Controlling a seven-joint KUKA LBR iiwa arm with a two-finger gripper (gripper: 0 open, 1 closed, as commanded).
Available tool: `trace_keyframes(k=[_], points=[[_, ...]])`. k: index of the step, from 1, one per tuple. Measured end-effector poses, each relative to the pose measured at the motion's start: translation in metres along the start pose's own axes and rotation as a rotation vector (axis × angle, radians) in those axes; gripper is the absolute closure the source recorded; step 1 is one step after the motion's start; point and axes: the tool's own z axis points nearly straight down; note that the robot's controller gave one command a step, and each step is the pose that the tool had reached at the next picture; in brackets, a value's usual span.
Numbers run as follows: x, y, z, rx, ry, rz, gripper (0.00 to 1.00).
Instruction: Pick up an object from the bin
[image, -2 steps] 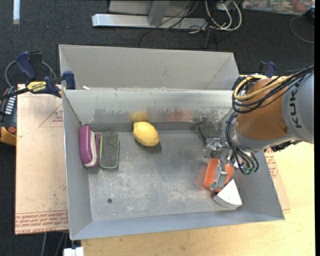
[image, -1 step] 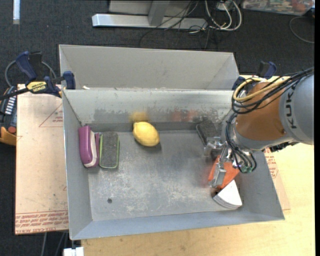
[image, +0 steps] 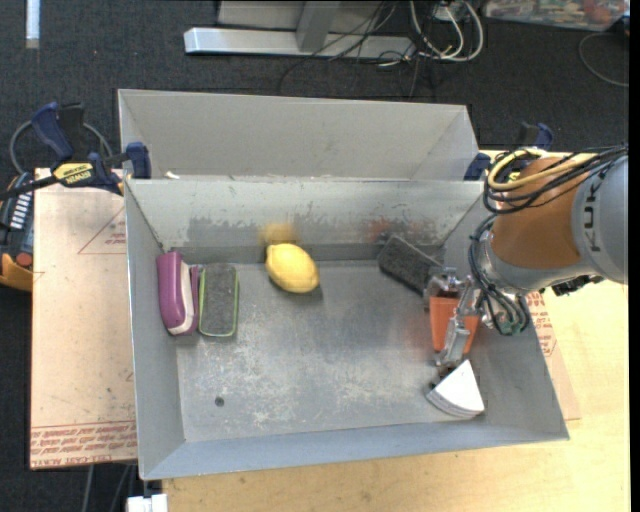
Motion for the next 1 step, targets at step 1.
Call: trace_keyframes(k=[1], points=[[-0.0448, 0.0070, 0.0020, 0.000, -0.017, -0.159, 1.00]])
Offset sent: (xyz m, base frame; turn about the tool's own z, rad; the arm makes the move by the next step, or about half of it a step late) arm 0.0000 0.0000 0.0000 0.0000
